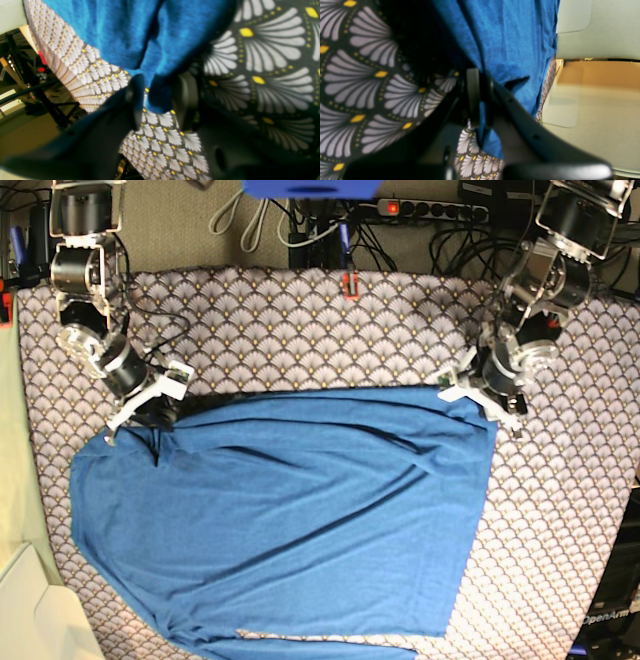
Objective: Fold the T-shirt properly
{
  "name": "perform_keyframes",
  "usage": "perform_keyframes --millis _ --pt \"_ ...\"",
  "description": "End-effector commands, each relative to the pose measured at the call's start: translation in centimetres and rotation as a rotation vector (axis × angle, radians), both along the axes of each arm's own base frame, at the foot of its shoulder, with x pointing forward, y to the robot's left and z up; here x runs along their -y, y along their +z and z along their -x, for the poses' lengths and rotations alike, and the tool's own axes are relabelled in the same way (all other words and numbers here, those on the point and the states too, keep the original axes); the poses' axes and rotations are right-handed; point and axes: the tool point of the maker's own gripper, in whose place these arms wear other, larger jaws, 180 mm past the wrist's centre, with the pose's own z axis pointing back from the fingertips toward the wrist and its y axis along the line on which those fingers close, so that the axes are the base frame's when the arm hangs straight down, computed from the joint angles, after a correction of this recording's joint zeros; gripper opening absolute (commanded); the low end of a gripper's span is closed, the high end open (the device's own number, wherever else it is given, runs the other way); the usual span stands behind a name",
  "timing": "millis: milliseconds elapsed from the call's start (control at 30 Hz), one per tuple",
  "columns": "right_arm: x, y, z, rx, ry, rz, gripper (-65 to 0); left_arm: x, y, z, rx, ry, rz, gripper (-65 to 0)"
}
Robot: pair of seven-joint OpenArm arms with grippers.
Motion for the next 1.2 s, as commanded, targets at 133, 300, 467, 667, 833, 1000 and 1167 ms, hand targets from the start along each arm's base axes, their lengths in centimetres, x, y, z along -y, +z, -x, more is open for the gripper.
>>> perform_keyframes --millis 133,300,467,667,833,1000,1167 --pt "0.4 1.5 -0.9 0.047 0.001 0.0 -65.0 -0.2 1.3 -1.1 0.044 0.004 0.002 -65.0" --pt "0.4 1.5 -0.9 0.048 0.002 0.0 -65.0 -0.1 1.9 -1.6 0.061 0.0 0.003 -64.5" --pt "0.4 2.0 -1.1 0.059 0.007 0.005 -65.0 0.3 3.7 -2.2 0.105 -0.025 0.002 -64.5" --pt "-0.8 2.1 -0.4 -0.033 0.041 -0.02 -65.0 0.5 4.8 -2.6 0.095 -0.07 -0.019 -64.5" --pt "-1.1 1.7 0.1 -0.11 0.055 -0.033 -65.0 0.5 4.9 -2.8 0.024 -0.108 -0.052 -64.5" --pt "-0.3 2.3 -0.5 -0.149 0.06 -0.046 -65.0 0.4 6.3 -4.3 0.06 -0.103 -0.056 -64.5" --pt "-0.3 5.0 -2.5 -0.092 0.063 -0.115 -65.0 0.3 8.0 -6.1 0.108 -0.099 -0.058 -64.5"
